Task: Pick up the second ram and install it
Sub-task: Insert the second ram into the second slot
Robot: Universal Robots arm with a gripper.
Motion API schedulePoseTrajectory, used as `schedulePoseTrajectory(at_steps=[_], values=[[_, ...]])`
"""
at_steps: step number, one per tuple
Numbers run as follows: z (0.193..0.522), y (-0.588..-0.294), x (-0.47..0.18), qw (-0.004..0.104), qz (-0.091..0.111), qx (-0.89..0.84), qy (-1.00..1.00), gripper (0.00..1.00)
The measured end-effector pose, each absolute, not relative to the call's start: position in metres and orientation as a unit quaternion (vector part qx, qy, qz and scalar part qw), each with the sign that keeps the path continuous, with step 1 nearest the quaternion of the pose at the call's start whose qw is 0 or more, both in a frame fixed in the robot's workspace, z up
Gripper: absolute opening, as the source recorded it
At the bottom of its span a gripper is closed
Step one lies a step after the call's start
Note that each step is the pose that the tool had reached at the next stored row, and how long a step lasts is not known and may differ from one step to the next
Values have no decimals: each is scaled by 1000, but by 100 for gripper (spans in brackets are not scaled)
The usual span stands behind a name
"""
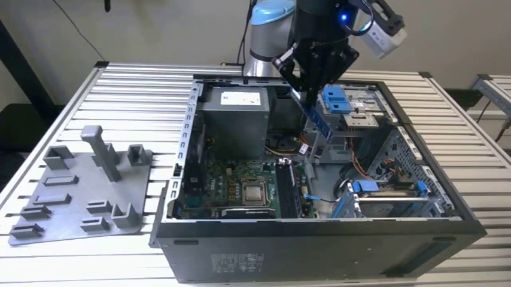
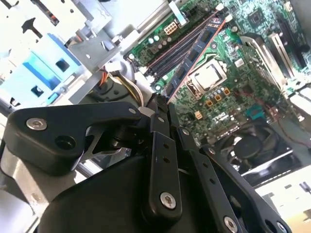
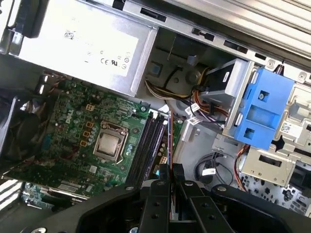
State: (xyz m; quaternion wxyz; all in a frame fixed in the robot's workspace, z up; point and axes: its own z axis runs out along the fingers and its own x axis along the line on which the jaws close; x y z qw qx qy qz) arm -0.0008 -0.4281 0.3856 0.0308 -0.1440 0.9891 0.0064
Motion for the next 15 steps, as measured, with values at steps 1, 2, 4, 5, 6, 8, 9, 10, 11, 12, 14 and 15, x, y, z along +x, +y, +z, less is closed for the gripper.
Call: schedulePoseTrajectory(at_steps=[1,2,4,5,6,8,9,10,11,12,14,15], values=[[386,-428,-1,31,6,-138,990,14],[386,-428,-1,31,6,-132,991,14],[385,-428,-1,31,6,-120,992,14],[385,-428,-1,31,6,-114,993,14],[385,-428,-1,31,5,-107,994,14],[385,-428,-1,30,5,-91,995,14],[385,-428,-1,29,5,-84,996,14],[385,-428,-1,28,5,-78,997,14],[385,-428,-1,26,5,-72,997,14],[385,-428,-1,25,5,-66,997,14],[385,-428,-1,23,4,-56,998,14],[385,-428,-1,22,4,-50,998,14]])
